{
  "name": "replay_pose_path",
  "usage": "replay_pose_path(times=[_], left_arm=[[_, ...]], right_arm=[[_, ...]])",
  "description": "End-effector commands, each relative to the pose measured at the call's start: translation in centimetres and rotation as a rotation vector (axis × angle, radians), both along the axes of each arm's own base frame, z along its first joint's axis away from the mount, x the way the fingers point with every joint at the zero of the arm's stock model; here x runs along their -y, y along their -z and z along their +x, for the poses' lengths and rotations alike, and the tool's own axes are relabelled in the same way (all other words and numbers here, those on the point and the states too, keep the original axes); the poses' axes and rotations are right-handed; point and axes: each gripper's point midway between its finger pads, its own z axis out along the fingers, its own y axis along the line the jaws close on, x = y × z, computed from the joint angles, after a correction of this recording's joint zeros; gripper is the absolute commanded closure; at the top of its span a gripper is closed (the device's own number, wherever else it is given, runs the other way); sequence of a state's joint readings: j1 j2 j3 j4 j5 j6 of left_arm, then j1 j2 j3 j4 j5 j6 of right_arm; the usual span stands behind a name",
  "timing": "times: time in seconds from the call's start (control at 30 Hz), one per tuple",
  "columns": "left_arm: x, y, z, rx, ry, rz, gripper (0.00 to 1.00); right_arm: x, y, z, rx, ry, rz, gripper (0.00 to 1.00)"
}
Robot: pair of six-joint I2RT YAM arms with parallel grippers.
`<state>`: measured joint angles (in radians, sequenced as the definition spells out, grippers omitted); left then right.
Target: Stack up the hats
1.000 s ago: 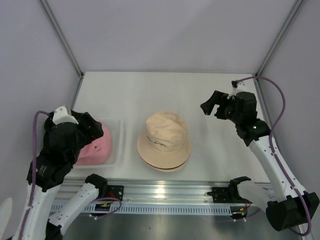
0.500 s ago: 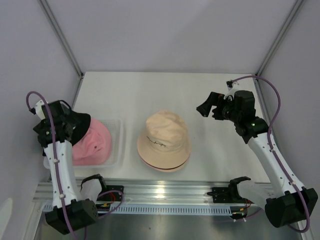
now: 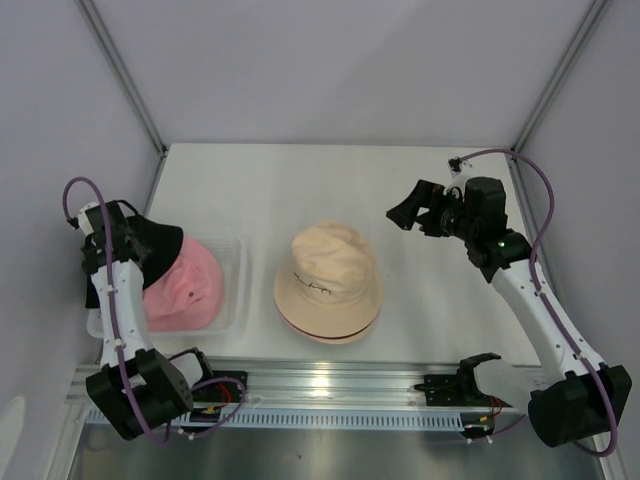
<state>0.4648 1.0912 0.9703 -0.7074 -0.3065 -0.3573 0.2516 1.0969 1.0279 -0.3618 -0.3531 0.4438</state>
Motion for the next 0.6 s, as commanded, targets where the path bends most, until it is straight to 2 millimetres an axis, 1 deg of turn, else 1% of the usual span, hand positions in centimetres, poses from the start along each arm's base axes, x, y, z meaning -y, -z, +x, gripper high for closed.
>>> replay_pose_path(times=[0.0,0.07,0.1,0.17,0.23,0.27,0.33,0.37,0.4,0.43,0.47,0.5,0.53,0.57], left_arm=[[-1.2,-1.9,1.6,0.077,0.035,0.057,0.57],[-1.3,-2.0,1.7,0.099,0.037,0.038,0.7],[-1.3,-2.0,1.9,0.111,0.038,0.031,0.82],[-1.4,-1.9,2.0,0.126,0.039,0.003,0.99],[-1.0,-2.3,2.1,0.138,0.06,-0.016,0.99],[-0.2,-2.6,2.6,0.158,0.112,-0.038,0.99],[1.5,-4.1,2.8,0.225,0.185,-0.054,0.99],[3.2,-5.3,3.5,0.29,0.269,-0.084,0.99],[4.1,-7.3,3.0,0.357,0.293,-0.058,0.99],[4.7,-8.8,3.0,0.401,0.316,-0.042,0.99],[5.7,-9.9,3.0,0.436,0.345,-0.04,0.99],[6.4,-12.0,2.5,0.486,0.364,-0.008,0.99],[7.2,-13.5,2.1,0.508,0.387,-0.004,0.99],[8.5,-14.3,2.1,0.523,0.434,-0.017,0.99]], right_arm=[[-0.6,-1.7,0.8,0.047,0.0,0.06,0.0],[-0.6,-2.3,1.0,0.06,0.007,0.062,0.0],[-0.5,-2.6,1.0,0.066,0.01,0.064,0.0],[-0.4,-3.3,1.0,0.076,0.015,0.061,0.0],[-0.1,-4.0,1.1,0.088,0.031,0.051,0.0],[0.0,-4.2,1.2,0.094,0.036,0.048,0.0],[0.1,-4.8,1.2,0.109,0.038,0.045,0.0],[0.0,-5.2,1.3,0.117,0.038,0.047,0.0],[0.1,-5.4,1.4,0.121,0.041,0.047,0.01],[0.1,-5.8,1.4,0.126,0.042,0.051,0.0],[0.0,-6.4,1.4,0.138,0.043,0.059,0.0],[0.0,-6.7,1.3,0.141,0.041,0.065,0.01],[-0.1,-7.2,1.2,0.154,0.036,0.072,0.0],[-0.1,-7.6,1.1,0.166,0.032,0.079,0.0]])
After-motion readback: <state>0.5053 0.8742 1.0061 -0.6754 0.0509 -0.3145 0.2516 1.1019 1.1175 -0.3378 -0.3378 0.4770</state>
